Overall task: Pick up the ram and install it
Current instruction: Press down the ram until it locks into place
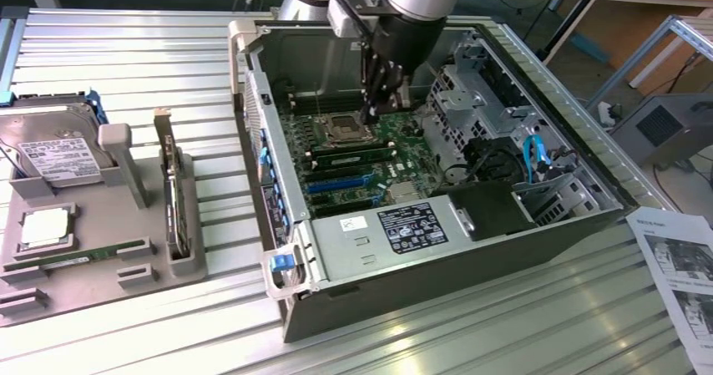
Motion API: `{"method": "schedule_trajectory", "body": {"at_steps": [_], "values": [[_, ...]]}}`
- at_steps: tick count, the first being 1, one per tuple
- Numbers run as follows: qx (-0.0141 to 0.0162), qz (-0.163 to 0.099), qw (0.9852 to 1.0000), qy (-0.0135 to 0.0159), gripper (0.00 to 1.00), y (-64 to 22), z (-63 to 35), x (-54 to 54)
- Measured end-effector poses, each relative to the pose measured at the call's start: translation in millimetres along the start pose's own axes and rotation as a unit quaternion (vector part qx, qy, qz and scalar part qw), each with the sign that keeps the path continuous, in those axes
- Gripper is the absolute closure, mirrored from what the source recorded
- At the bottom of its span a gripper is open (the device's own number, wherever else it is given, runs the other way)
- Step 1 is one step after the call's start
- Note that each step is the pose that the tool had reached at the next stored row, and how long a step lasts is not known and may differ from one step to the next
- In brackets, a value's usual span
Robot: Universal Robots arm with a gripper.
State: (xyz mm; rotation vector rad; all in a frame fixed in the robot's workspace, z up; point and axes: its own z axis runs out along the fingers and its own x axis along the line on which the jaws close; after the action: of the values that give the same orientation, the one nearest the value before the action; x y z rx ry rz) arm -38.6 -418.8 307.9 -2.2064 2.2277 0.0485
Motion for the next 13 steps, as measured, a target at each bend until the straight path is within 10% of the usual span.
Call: {"method": "schedule_trajectory", "body": {"at_steps": [13], "values": [[0.0, 0.0, 1.0, 0.0001, 0.89, 0.6, -37.1, -1.0]]}}
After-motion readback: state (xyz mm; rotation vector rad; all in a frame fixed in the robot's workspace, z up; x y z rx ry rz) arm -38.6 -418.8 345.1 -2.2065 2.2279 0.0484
